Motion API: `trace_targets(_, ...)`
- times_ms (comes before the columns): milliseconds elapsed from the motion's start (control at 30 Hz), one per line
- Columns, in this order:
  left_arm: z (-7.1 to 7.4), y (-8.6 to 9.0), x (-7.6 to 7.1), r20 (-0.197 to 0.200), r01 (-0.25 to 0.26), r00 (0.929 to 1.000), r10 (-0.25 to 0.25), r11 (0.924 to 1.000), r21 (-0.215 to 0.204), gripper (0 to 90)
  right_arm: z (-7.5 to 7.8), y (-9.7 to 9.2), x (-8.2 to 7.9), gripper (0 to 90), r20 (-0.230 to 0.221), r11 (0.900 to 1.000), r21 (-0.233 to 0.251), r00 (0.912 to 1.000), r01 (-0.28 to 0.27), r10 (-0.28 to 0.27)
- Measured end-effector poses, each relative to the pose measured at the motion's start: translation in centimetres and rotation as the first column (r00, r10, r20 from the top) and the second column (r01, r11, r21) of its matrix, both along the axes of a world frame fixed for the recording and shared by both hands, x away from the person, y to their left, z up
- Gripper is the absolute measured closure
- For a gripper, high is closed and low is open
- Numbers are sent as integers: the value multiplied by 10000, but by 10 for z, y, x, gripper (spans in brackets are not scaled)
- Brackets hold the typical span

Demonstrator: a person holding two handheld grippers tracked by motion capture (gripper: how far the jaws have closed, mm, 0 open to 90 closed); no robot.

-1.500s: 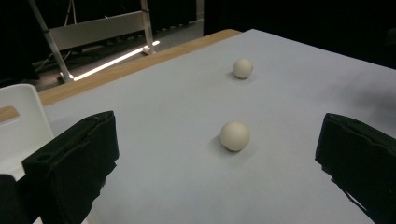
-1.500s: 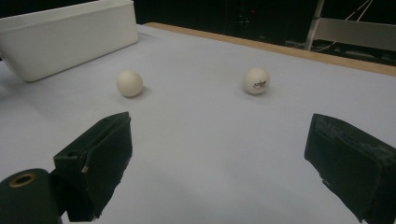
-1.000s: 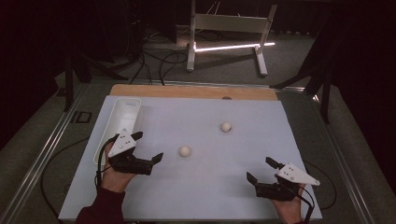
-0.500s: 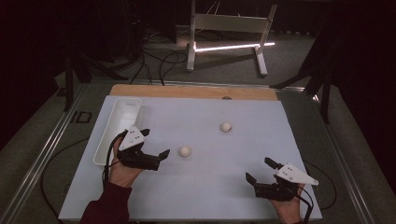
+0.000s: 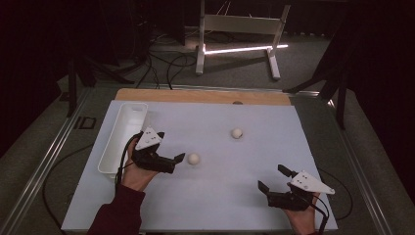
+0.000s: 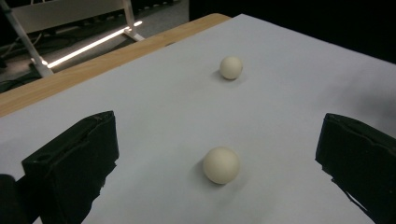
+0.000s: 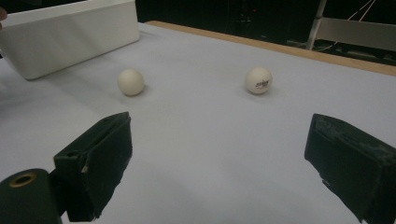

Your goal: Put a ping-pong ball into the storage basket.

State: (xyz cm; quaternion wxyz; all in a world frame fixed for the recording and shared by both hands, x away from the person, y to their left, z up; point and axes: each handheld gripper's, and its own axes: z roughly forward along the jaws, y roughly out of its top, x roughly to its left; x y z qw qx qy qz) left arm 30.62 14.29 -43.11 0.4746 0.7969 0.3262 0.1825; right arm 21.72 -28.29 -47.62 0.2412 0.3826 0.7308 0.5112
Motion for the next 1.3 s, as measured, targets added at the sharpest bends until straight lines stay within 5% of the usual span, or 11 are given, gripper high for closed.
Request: trace_targets(1300,-19,-32,30,-1305,589,9904,-454,9930,1019,1,0,-2,2,72,4,9999,-14,9999,142,-142)
